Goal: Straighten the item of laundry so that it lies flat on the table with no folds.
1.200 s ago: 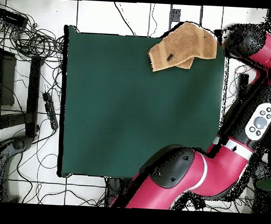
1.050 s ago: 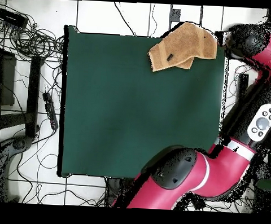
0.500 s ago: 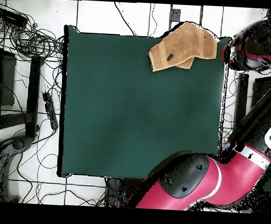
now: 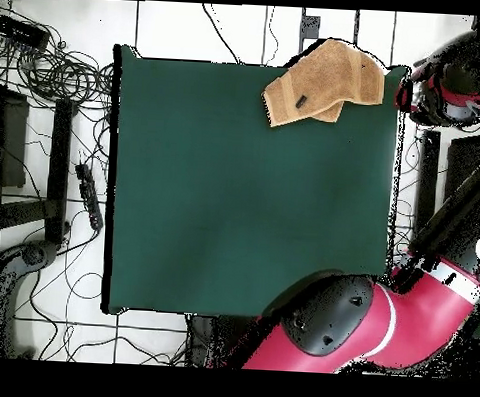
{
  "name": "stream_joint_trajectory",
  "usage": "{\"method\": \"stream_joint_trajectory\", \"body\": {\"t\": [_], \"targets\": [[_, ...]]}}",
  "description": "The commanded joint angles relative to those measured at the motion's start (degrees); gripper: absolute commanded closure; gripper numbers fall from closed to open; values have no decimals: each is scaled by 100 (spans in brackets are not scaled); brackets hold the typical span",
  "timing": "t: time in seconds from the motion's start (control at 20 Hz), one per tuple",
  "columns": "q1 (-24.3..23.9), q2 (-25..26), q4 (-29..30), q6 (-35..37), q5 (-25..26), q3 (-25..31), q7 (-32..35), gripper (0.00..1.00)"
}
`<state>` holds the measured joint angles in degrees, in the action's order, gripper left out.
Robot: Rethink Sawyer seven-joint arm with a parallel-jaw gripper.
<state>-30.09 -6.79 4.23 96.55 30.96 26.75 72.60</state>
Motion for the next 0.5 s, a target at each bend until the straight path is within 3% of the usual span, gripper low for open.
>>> {"method": "stream_joint_trajectory", "body": {"t": [0.05,0.5], "targets": [[430,-56,1062,427,-37,254,786,100],[756,-625,2263,-1060,-931,-681,2122,100]]}}
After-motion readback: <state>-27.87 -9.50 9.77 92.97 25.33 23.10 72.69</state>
